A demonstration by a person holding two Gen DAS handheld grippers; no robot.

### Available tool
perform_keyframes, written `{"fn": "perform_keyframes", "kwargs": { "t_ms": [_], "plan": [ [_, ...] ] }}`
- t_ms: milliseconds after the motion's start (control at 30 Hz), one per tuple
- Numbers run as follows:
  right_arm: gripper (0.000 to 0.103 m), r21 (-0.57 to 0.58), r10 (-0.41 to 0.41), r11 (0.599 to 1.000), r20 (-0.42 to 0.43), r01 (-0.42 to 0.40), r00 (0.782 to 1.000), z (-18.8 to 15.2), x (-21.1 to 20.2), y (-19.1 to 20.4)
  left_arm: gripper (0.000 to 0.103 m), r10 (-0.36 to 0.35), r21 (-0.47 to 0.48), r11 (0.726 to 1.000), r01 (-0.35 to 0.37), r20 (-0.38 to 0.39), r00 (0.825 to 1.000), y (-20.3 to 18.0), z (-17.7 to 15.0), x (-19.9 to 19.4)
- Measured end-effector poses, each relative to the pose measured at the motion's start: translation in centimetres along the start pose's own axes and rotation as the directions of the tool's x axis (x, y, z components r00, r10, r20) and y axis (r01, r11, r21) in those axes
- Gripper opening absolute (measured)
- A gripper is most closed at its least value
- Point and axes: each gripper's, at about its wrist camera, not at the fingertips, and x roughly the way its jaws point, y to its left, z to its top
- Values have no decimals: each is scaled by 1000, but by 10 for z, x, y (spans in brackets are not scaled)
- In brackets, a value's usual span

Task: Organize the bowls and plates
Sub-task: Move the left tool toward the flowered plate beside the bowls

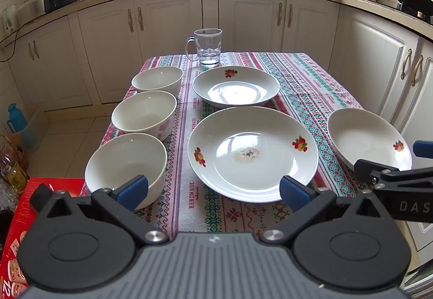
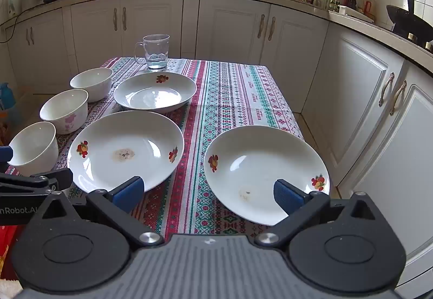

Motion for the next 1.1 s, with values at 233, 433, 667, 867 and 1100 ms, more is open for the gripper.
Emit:
{"fn": "perform_keyframes", "kwargs": {
  "t_ms": [233,433,667,867,1100],
  "plan": [
    [103,2,2,1000,-1,-2,1000,0,0,0,102,-1,-1,1000,1,0,1000,1,0,0],
    [103,0,0,1000,-1,0,1000,-1,0,-1,102,-1,0,1000,1,2,1000,2,0,0],
    [103,-1,-1,1000,8,1,1000,2,-6,-2,102,-6,-3,1000,6,8,1000,2,3,-3],
    [103,-1,-1,1000,14,1,1000,1,-5,-3,102,-13,-6,1000,13,10,1000,2,4,-4],
    [103,4,-1,1000,17,1,1000,0,-6,-5,102,-28,-7,1000,28,15,999,1,4,-3]
  ]
}}
